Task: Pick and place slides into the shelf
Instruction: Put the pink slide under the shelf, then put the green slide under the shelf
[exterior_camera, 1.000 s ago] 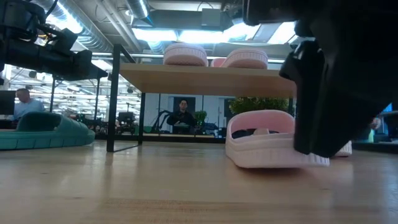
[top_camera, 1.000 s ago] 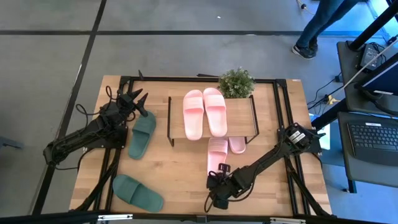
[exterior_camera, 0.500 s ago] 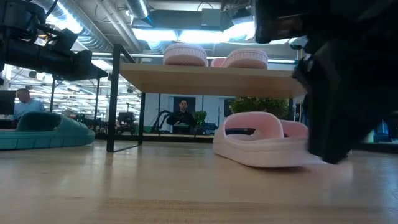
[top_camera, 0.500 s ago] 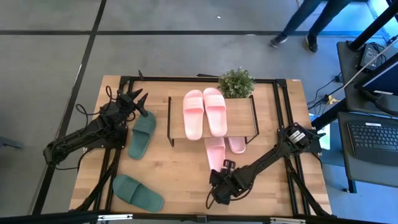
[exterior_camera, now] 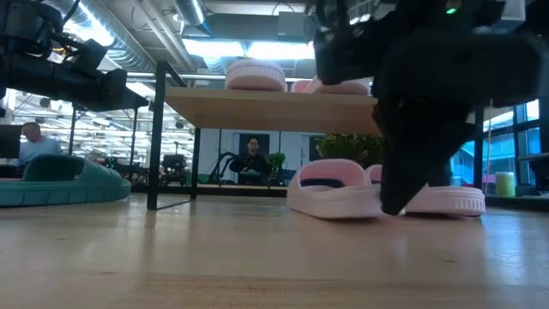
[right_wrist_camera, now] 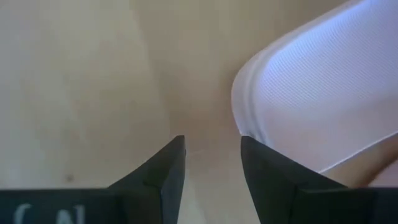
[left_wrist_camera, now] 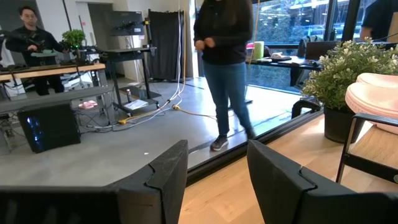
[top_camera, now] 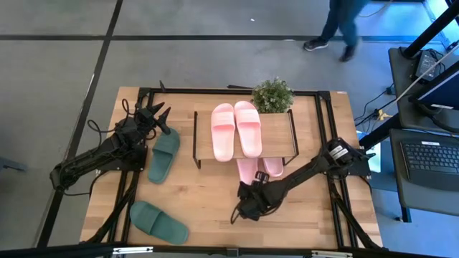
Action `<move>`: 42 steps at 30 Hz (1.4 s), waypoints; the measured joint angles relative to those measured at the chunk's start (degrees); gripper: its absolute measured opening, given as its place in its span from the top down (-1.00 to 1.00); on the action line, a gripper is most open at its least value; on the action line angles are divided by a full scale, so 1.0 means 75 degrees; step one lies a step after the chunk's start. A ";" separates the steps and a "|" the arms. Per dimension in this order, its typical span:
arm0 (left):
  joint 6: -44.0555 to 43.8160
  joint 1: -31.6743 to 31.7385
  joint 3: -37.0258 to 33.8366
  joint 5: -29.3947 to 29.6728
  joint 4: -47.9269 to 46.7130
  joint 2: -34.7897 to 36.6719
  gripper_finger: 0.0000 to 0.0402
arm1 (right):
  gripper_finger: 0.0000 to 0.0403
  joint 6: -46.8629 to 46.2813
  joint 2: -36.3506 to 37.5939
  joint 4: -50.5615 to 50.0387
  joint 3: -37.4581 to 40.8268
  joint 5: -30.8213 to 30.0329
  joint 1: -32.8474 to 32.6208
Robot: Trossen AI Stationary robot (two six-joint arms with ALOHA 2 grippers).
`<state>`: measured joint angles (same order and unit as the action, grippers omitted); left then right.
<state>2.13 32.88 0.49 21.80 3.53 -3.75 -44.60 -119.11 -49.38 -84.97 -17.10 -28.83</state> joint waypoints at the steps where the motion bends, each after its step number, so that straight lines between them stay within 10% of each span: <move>1: 0.0000 -0.0003 -0.0003 0.0000 0.0000 0.0000 0.21 | 0.22 0.0006 0.0000 -0.0052 0.0000 -0.0003 0.0065; 42: 0.0000 -0.0001 -0.0003 0.0000 0.0000 0.0000 0.21 | 0.22 0.0388 0.0006 -0.0671 -0.0043 0.0321 0.0584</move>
<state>2.13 32.88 0.47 21.80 3.53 -3.75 -41.69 -119.07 -54.41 -85.29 -14.69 -24.44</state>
